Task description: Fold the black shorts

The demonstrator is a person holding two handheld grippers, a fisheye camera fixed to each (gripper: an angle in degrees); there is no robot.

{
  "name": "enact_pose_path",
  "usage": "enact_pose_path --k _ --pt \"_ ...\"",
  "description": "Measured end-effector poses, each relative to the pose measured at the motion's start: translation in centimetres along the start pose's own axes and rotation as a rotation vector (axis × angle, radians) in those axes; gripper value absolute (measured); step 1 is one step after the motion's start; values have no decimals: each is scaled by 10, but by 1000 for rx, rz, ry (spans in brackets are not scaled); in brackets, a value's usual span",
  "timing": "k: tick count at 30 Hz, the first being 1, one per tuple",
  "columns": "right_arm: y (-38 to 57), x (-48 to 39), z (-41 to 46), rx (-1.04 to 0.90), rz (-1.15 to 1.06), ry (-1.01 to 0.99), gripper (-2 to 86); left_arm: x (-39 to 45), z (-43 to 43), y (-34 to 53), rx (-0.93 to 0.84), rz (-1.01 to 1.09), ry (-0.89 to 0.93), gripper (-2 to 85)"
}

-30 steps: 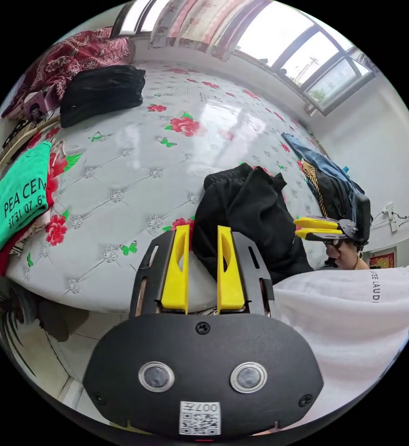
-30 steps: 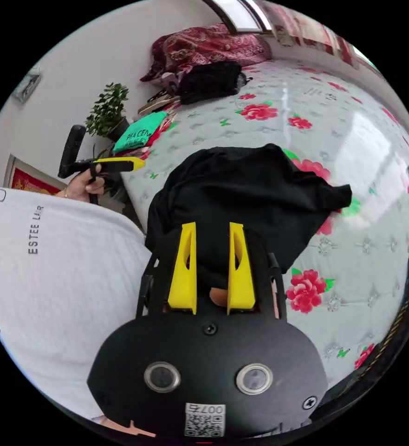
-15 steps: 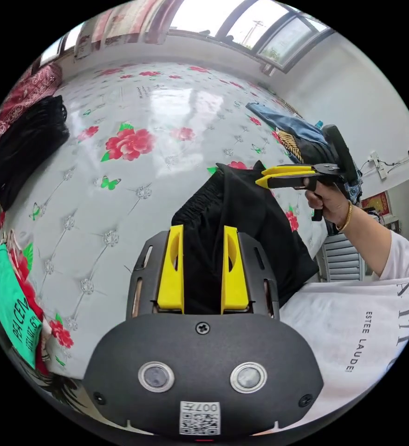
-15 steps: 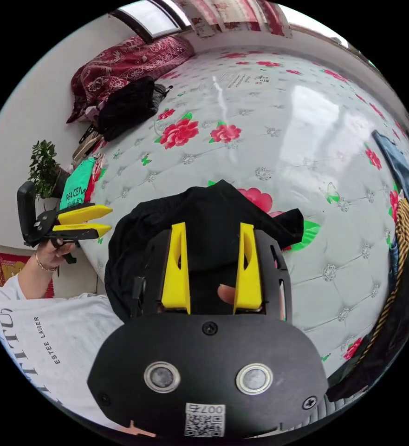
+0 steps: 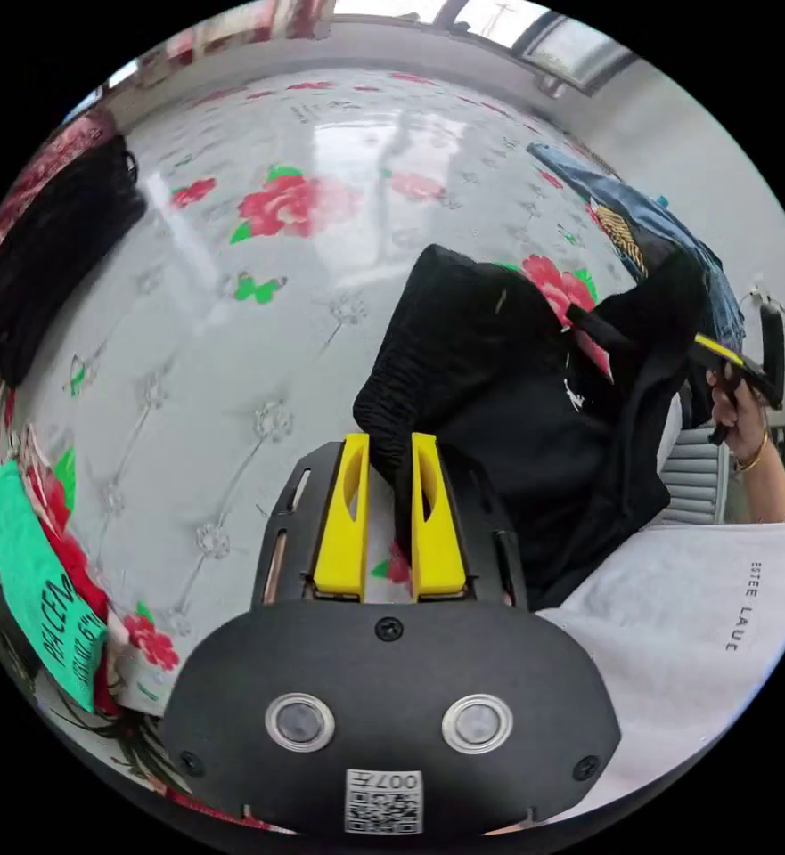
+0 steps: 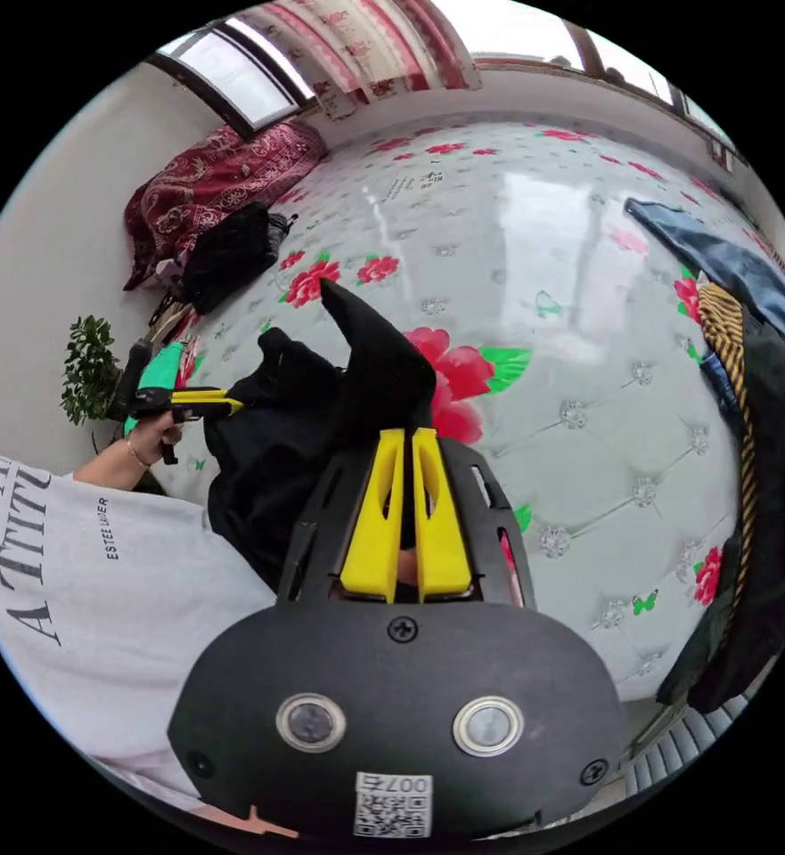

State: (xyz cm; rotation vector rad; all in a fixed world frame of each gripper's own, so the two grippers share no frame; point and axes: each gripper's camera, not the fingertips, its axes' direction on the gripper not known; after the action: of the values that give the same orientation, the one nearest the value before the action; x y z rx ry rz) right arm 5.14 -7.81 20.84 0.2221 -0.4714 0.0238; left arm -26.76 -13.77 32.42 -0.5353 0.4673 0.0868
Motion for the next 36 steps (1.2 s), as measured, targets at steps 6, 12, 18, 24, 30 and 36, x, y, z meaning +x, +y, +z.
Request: enact_pose_path --k 6,12,18,24,30,36 --pt "-21 18 -42 143 94 -13 99 -37 -42 70 146 -225 7 118" --pt "-85 26 -2 -13 137 -116 126 -1 -11 1 159 -22 43 148" --pt "-87 -7 12 -177 60 70 28 47 71 -71 -47 96 -105 110" --pt "-77 -41 -181 252 -118 33 0 39 -21 -75 224 59 -2 41" --pt "8 -68 -385 803 -243 -25 -2 22 -164 19 714 22 56 34" --pt "113 -48 -458 1004 -217 -227 -2 23 -223 153 979 -14 6 38"
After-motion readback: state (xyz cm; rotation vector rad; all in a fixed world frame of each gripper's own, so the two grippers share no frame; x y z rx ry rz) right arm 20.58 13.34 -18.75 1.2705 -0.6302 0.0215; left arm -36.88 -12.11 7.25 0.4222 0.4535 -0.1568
